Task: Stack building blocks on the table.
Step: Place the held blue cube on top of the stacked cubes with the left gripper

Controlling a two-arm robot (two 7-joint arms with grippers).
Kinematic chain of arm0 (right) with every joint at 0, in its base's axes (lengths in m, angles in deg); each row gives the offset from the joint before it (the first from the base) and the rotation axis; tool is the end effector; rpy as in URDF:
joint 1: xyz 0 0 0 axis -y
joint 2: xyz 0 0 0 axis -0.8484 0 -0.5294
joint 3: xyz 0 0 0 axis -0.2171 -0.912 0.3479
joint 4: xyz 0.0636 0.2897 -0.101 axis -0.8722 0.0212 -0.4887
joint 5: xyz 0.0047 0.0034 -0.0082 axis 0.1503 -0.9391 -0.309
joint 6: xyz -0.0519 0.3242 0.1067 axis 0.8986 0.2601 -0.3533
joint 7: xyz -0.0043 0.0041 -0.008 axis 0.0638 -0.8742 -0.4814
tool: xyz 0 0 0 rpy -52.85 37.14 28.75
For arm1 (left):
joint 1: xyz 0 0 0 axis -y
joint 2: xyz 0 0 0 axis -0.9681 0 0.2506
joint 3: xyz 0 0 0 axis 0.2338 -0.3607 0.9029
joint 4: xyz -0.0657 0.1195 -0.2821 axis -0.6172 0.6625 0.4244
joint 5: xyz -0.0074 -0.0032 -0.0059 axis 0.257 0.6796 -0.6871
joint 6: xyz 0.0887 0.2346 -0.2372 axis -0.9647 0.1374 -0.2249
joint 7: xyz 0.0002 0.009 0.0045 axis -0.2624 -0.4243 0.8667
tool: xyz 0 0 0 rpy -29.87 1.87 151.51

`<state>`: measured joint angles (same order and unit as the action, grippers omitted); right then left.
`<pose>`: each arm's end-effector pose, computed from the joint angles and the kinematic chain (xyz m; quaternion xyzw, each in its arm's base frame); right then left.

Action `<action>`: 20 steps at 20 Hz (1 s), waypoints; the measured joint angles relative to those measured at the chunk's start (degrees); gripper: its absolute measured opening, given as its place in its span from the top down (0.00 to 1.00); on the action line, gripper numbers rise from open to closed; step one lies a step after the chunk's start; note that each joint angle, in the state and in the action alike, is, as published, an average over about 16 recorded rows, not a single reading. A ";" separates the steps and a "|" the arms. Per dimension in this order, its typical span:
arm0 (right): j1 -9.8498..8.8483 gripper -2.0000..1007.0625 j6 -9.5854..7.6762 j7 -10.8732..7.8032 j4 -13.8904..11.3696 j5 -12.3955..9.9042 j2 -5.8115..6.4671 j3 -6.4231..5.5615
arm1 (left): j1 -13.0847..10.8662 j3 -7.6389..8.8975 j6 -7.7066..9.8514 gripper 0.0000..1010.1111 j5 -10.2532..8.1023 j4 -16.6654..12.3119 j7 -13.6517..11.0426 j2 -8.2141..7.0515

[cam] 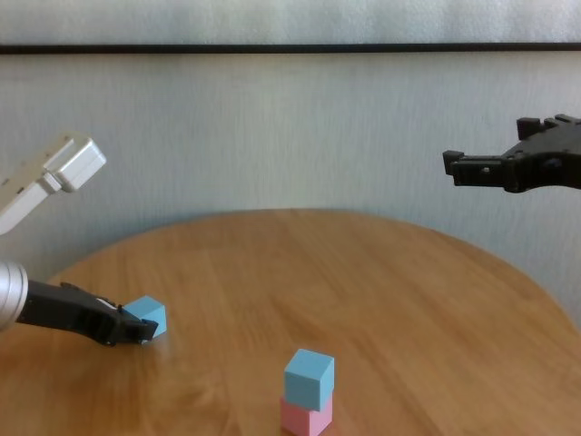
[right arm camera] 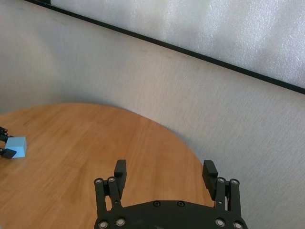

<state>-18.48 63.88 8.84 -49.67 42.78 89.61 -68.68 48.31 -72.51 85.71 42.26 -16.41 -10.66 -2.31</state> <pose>0.4117 -0.0162 -0.2327 -0.1294 -0.0781 -0.5234 0.8385 0.5134 0.0918 -0.3139 0.2770 0.0786 0.4124 0.8643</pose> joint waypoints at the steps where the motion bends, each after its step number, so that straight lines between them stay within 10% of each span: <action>1: 0.00 0.00 0.00 0.00 0.00 0.00 0.00 0.00 | -0.10 0.08 0.03 0.51 -0.08 -0.15 0.04 -0.02; 10: 0.00 0.00 0.00 0.00 0.00 0.00 0.00 0.00 | -3.27 1.55 1.30 0.61 -1.83 -6.39 0.36 -1.58; 20: 0.00 0.00 0.00 0.00 0.00 0.00 0.00 0.00 | -13.54 4.35 5.40 0.61 -6.73 -26.93 -0.14 -8.42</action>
<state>-18.48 63.88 8.84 -49.67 42.78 89.61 -68.68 34.77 -68.16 91.12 35.53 -43.34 -10.80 -10.73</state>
